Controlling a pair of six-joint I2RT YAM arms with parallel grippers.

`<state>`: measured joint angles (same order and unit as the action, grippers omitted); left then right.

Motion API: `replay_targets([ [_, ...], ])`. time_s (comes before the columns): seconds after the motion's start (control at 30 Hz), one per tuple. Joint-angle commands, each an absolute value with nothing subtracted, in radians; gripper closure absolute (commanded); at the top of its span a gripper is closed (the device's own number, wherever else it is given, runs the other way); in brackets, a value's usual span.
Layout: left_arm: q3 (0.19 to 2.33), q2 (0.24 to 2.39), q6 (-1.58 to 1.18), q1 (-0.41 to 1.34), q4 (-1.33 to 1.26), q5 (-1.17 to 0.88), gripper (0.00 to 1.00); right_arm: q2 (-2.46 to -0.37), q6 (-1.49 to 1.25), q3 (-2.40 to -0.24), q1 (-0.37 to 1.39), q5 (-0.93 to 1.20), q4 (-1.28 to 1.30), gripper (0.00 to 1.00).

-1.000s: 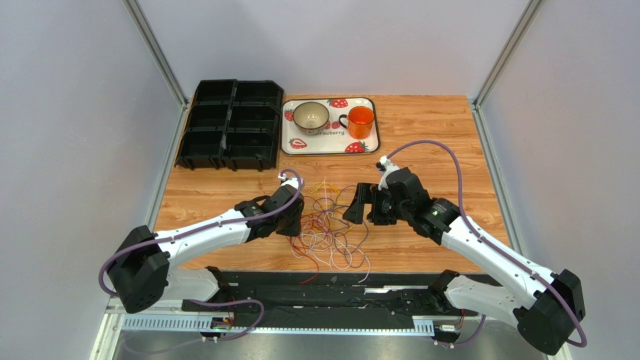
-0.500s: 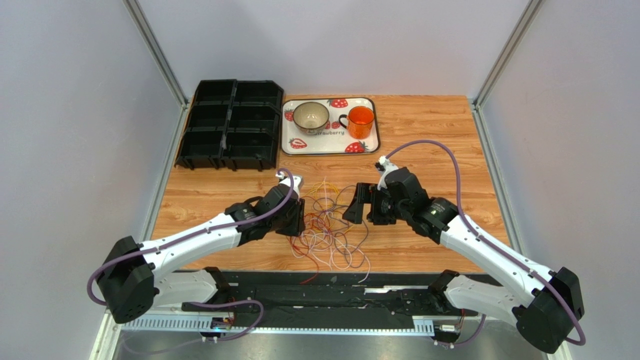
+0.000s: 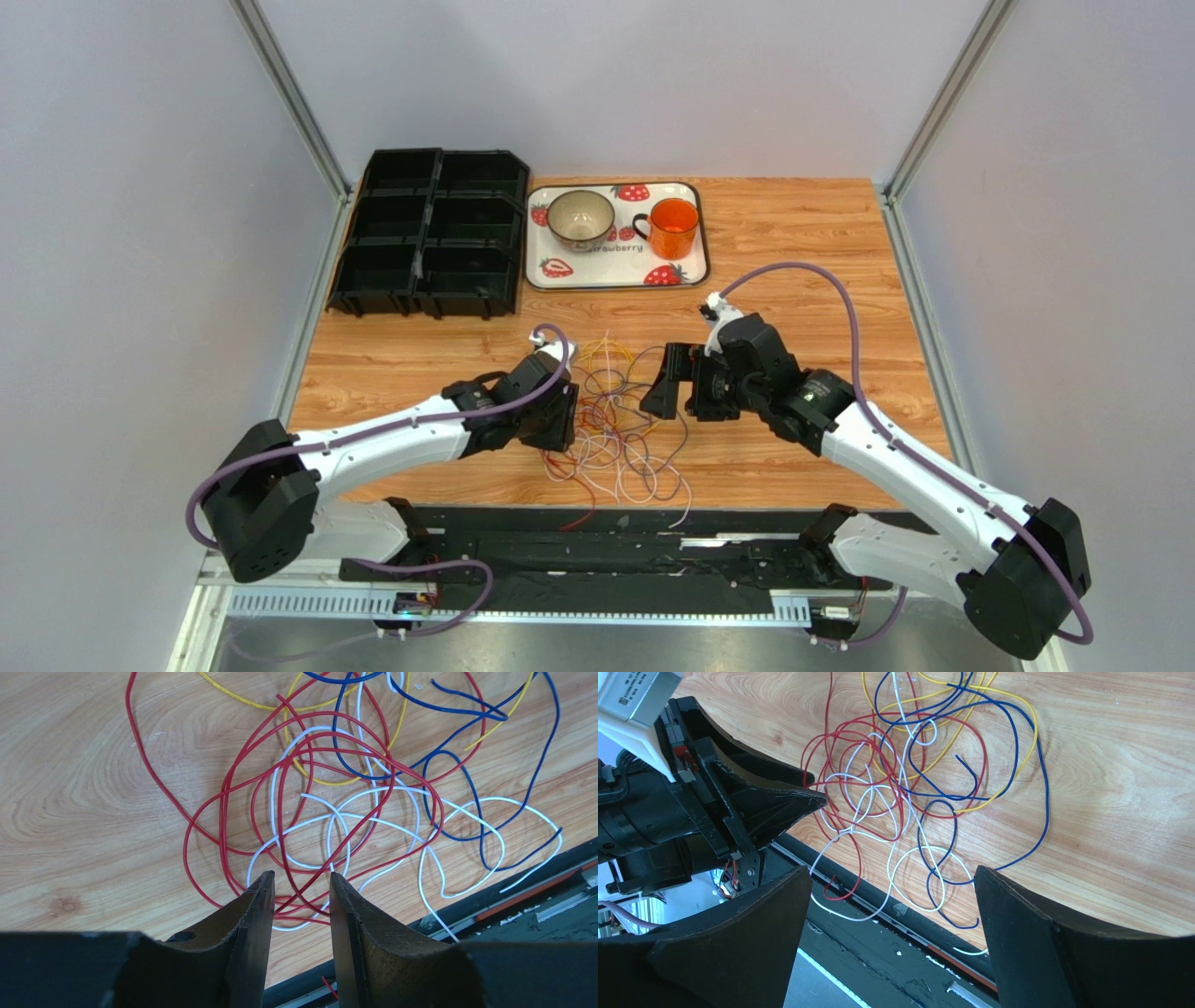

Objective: Untangle the cables

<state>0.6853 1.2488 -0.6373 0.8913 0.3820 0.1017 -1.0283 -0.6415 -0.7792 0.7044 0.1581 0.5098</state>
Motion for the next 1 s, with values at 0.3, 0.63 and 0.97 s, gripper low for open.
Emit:
replay_targets([
  [0.3, 0.838, 1.211, -0.624, 0.917, 0.509, 0.198, 1.00, -1.038, -0.621, -0.769, 0.710, 0.147, 0.468, 0.09],
  [0.63, 1.624, 1.057, -0.457, 0.919, 0.976, 0.370, 1.00, -1.026, -0.627, -0.773, 0.712, 0.160, 0.459, 0.09],
  [0.97, 1.502, 0.931, -0.420, 0.917, 0.902, 0.475, 1.00, -1.000, -0.629, -0.765, 0.715, 0.155, 0.472, 0.09],
])
